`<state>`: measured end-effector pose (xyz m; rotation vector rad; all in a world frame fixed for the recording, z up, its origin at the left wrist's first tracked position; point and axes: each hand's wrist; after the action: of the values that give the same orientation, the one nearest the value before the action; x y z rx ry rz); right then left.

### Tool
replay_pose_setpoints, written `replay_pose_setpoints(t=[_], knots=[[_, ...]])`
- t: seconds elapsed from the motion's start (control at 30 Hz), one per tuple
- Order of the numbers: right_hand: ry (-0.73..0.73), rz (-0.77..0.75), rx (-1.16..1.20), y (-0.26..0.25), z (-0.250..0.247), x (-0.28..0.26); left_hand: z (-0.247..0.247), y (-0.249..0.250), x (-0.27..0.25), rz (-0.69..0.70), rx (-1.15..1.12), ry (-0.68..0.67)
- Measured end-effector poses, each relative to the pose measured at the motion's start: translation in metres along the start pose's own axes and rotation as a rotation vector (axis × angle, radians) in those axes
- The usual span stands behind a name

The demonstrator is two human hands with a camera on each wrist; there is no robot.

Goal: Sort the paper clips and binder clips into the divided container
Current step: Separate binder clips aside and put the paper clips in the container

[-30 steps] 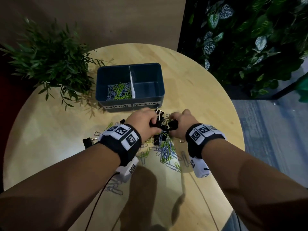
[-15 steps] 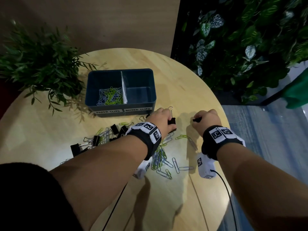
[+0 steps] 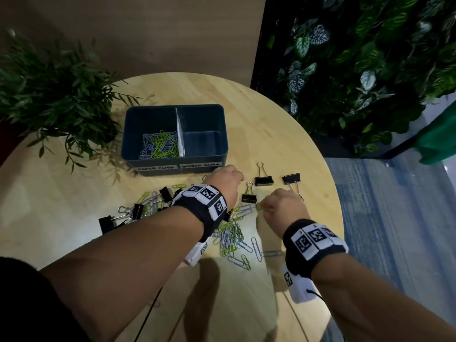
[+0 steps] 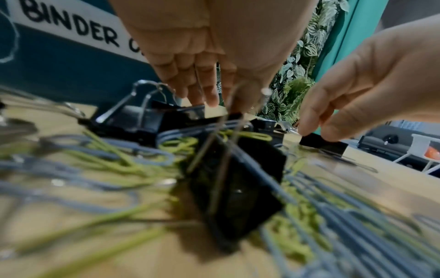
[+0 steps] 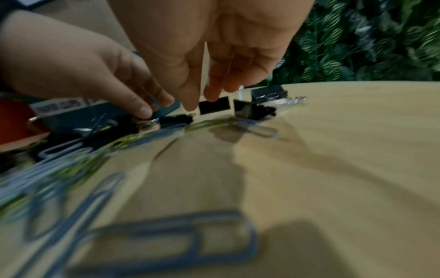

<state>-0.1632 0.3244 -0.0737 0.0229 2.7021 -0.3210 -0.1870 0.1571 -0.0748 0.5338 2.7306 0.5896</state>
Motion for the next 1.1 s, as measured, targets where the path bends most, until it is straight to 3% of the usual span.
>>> replay_pose_setpoints(t=[0.1,0.4,0.53,0.83,1.1], knots=[[-0.031,-0.075,-0.037,-0.012,0.011,0.001,-0.004,-0.007,-0.005,-0.026,0.057,-0.030],[0.014,0.050,-0.073,-0.040,-0.002,0.028,-0.005,-0.020,-0.022,-0.091,0.081,0.067],[-0.095,-0.099,-0.053,-0.054,0.005,0.020,-0.004,-0.026,-0.027,-0.110,0.080,-0.011],[-0.210,-0.078,-0.086,-0.064,0.010,0.014,-0.010,-0.022,-0.026,-0.129,-0.019,-0.035],[-0.193,-0.065,-0.116,-0.056,0.000,0.022,-0.017,-0.018,-0.026,-0.102,-0.102,0.119]])
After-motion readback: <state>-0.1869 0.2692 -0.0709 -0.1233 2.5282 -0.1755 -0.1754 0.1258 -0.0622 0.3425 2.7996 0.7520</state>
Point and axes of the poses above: each hand's wrist, its own x-axis towards the middle knuckle, its own z-axis out of the palm, y = z × x, and after that the axes turned 14 degrees about z, right-handed
